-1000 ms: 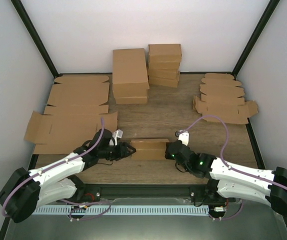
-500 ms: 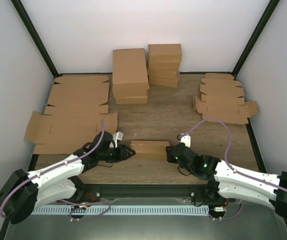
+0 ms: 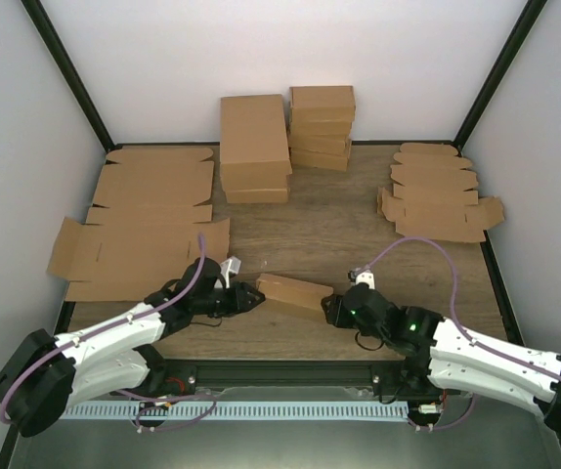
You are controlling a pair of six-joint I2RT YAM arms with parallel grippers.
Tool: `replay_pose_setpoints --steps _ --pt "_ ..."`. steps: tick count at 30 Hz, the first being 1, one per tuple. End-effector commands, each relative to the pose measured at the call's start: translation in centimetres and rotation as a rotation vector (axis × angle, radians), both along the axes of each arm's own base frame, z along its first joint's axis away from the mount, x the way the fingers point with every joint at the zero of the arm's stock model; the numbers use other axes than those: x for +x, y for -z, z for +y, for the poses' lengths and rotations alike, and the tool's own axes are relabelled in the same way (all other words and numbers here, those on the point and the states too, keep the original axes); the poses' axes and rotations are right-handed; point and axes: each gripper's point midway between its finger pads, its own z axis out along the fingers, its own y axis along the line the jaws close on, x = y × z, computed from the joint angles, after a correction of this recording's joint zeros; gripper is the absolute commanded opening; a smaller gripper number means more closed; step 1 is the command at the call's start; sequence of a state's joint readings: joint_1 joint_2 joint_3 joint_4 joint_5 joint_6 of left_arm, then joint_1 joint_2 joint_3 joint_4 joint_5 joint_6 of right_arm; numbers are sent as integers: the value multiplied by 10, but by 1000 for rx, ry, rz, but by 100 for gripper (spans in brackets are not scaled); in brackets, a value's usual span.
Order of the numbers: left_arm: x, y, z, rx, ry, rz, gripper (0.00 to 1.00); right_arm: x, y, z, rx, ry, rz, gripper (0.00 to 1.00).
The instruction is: Fold the paper box
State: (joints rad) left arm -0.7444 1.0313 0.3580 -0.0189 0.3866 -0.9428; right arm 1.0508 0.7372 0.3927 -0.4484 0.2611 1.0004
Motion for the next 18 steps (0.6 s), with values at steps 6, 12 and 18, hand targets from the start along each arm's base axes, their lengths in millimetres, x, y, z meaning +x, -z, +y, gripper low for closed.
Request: replay_pose_setpoints --steps 6,12,18 --pt "-1 16 5 54 -17 21 38 -27 -17 18 40 -177 69 73" --pt "0 14 3 56 -16 16 38 -42 -31 29 77 -261 121 100" --pt "0 7 3 59 -12 15 40 -53 -54 30 106 -305 153 100"
